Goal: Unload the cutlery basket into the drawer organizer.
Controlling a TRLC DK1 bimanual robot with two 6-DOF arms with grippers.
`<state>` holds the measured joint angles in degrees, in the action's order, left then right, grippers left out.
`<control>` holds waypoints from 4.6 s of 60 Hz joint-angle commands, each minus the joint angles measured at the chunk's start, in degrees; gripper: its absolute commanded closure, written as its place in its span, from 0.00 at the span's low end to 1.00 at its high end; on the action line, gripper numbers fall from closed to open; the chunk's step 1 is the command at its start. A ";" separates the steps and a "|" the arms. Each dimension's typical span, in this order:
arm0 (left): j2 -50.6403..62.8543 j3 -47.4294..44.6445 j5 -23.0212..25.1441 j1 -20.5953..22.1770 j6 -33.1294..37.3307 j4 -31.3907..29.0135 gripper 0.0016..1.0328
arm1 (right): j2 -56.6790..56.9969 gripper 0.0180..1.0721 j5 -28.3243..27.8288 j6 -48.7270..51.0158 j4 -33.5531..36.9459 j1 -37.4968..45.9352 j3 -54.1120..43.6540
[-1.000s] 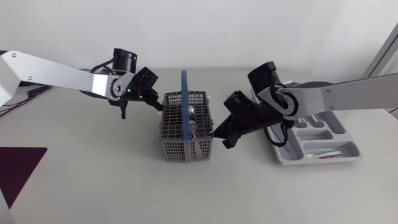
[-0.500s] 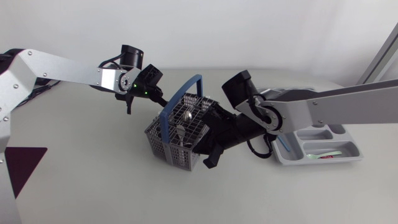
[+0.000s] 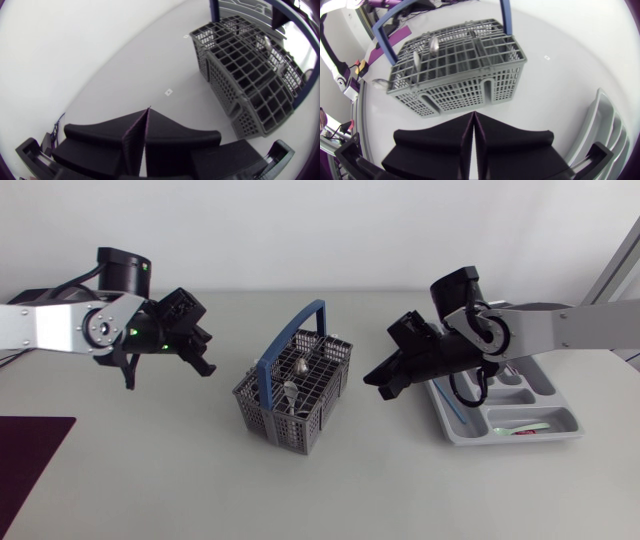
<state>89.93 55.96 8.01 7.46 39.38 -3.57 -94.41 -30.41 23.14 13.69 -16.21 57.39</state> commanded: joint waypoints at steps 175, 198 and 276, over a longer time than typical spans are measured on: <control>-7.93 -14.13 21.61 -9.93 20.21 -5.39 0.75 | 3.62 0.94 0.71 -6.08 -1.48 0.04 -3.68; -17.95 -15.80 22.58 -5.62 31.03 -13.48 0.20 | 11.18 0.20 5.98 -2.04 -1.56 -5.06 -10.36; -15.93 -16.15 10.71 8.00 73.04 -6.71 0.48 | 13.55 0.13 7.91 5.69 -3.85 -9.90 -16.16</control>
<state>72.29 41.01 19.11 15.18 108.92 -11.09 -79.88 -22.46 27.53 10.28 -25.85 43.00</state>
